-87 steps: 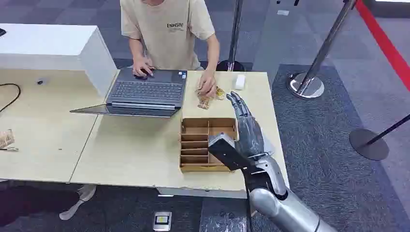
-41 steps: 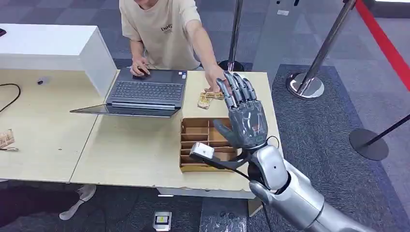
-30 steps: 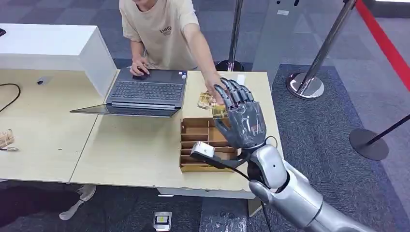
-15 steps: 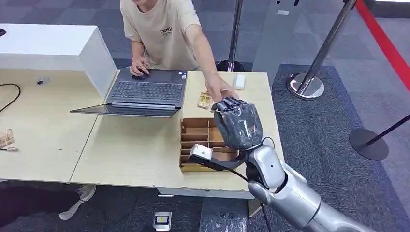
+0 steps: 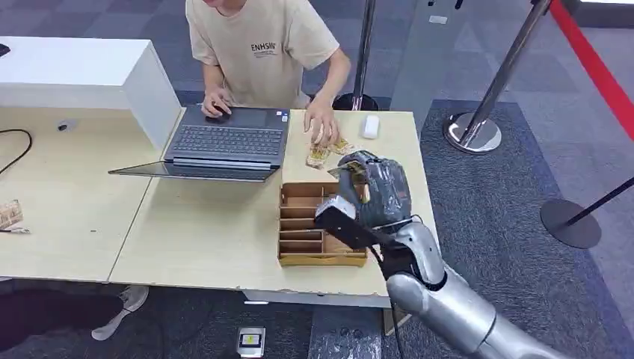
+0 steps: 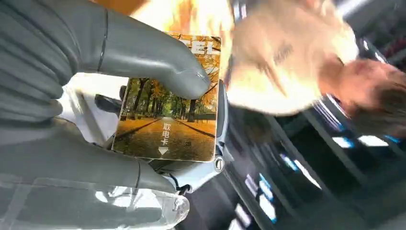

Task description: Pass the card to the sensor for recognition and then transmit it.

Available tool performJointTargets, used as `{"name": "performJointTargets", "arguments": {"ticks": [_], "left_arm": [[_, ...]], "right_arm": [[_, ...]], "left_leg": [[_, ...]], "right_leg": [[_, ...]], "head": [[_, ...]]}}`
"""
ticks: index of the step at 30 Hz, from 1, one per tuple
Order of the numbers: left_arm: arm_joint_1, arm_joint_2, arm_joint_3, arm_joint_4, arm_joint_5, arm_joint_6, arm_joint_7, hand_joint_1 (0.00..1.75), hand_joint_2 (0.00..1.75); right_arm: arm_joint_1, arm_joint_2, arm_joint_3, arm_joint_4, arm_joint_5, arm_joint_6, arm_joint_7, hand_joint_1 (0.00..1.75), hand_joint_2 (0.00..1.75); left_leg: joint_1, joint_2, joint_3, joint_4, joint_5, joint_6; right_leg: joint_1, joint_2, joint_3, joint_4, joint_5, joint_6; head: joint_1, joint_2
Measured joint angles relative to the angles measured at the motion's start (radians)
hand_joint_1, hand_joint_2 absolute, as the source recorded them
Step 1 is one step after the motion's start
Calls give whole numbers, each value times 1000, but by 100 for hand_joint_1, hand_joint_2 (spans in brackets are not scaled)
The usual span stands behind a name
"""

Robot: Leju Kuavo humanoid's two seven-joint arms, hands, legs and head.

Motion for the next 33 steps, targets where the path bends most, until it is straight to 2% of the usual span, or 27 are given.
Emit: {"name": "performJointTargets", "arguments": {"ticks": [2, 6, 10, 13, 20, 26, 33], "left_arm": [[4, 0, 0, 0, 0, 1, -1, 0, 175], [7, 0, 0, 0, -1, 2, -1, 0, 175], [8, 0, 0, 0, -1, 2, -1, 0, 175], [9, 0, 0, 0, 0, 4, -1, 0, 175], [17, 2, 1, 0, 8, 8, -1, 0, 175], [23, 6, 1, 0, 10, 5, 8, 0, 175], [24, 8, 2, 0, 14, 0, 19, 0, 175]], "right_arm": [[10, 0, -28, 41, -120, 16, -34, 175, 175], [13, -6, -72, 158, -245, 39, -103, 175, 175], [13, -5, -98, 244, -262, 39, -118, 175, 175], [15, -4, -116, 300, -301, 48, -94, 175, 175], [18, 5, -157, 511, -412, 39, -173, 175, 175], [29, 17, -173, 639, -423, 40, -168, 175, 175], [30, 29, -183, 730, -425, 34, -167, 175, 175]], "left_leg": [[0, 0, 0, 0, 0, 0], [0, 0, 0, 0, 0, 0], [0, 0, 0, 0, 0, 0], [0, 0, 0, 0, 0, 0], [0, 0, -1, 0, 0, 0], [0, 0, -1, 0, 0, 0], [0, 0, 0, 0, 0, 0]], "right_leg": [[0, 0, 0, 0, 0, 0], [0, 0, 0, 0, 0, 0], [-1, 0, 0, 0, 0, 0], [0, 0, 0, 0, 0, 0], [0, 0, -1, 0, 0, 0], [0, 0, -1, 0, 0, 0], [0, 0, -1, 0, 0, 0]], "head": [[0, 0], [0, 0], [0, 0], [0, 0], [0, 0], [0, 0], [0, 0]]}}
